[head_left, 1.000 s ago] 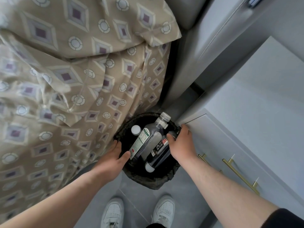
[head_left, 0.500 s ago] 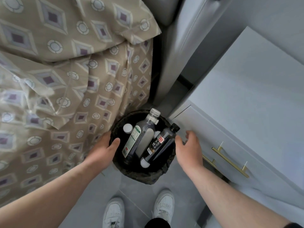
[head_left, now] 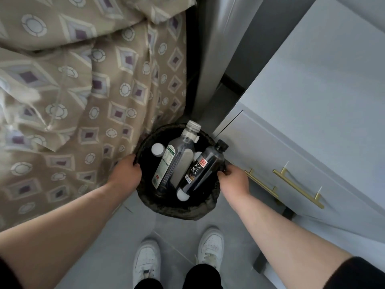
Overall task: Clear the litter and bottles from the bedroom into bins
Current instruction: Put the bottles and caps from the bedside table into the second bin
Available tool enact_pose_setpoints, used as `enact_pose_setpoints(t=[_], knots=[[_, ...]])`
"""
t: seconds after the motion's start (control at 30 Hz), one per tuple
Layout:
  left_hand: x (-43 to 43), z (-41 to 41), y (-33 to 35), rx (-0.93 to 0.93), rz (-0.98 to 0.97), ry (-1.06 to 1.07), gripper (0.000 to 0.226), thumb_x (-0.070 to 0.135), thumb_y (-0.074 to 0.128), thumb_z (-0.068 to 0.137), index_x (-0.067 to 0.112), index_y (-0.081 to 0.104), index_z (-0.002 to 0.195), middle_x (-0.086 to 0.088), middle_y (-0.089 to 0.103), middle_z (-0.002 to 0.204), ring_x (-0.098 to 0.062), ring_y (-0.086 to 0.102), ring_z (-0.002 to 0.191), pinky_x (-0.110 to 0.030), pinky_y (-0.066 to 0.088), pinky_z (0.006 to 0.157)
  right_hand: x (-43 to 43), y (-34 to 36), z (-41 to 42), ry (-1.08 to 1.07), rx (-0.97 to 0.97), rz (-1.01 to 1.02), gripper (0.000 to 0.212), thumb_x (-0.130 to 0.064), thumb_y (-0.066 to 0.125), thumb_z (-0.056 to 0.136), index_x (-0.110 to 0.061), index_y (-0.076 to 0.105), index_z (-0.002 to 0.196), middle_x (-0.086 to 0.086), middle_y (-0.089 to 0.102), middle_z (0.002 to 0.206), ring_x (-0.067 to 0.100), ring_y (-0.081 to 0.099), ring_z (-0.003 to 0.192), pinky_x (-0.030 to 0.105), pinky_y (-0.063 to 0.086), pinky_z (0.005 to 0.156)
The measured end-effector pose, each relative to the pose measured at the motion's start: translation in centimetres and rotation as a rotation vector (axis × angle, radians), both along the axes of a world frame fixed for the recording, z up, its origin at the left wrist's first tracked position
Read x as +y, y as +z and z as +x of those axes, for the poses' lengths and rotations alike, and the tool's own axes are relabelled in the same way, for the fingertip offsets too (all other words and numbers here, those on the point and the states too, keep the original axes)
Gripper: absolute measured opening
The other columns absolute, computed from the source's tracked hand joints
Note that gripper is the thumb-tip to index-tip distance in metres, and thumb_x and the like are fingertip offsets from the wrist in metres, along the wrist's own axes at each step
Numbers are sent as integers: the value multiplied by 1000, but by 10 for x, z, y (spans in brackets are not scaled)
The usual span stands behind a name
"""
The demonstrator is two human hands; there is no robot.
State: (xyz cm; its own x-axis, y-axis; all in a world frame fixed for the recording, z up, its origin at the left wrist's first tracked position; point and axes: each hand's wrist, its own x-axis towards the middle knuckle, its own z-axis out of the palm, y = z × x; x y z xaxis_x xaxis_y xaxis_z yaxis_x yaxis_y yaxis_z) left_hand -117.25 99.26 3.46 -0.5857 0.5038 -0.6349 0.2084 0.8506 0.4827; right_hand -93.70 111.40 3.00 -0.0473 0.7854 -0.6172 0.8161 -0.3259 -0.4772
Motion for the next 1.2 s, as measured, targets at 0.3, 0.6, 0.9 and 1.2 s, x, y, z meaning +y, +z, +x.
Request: enact_pose_setpoints(t=[0.3, 0.6, 0.9, 1.2], knots=[[-3, -5, 4, 26, 21, -44, 19, -2, 56, 83, 2, 68, 96, -14, 70, 86, -30, 65, 84, -30, 47, 74, -2, 14, 3, -101, 59, -72, 29, -4, 59, 80, -17, 52, 55, -2, 49, 54, 15, 46, 53, 26, 31, 48], [-19, -1, 40, -96, 32, 115, 24, -3, 58, 84, 13, 70, 96, -7, 71, 82, -25, 66, 76, -39, 57, 78, -16, 55, 14, -108, 100, -112, 11, -5, 60, 82, -11, 66, 76, 3, 61, 66, 15, 53, 60, 24, 38, 51], [-29, -11, 173, -136, 101, 193, 31, -4, 61, 76, 26, 68, 71, -4, 70, 66, -26, 65, 62, -44, 59, 70, -15, 175, 4, -53, 152, -110, 10, -10, 60, 80, -12, 70, 81, 11, 71, 75, 18, 60, 66, 28, 43, 60], [-18, -21, 347, -251, 261, 261, 25, -5, 56, 85, 16, 70, 90, -8, 72, 84, -23, 68, 75, -30, 57, 63, -3, 348, -7, -86, 242, 1, 8, -5, 64, 79, -6, 68, 86, 4, 66, 72, 17, 59, 67, 25, 46, 60]])
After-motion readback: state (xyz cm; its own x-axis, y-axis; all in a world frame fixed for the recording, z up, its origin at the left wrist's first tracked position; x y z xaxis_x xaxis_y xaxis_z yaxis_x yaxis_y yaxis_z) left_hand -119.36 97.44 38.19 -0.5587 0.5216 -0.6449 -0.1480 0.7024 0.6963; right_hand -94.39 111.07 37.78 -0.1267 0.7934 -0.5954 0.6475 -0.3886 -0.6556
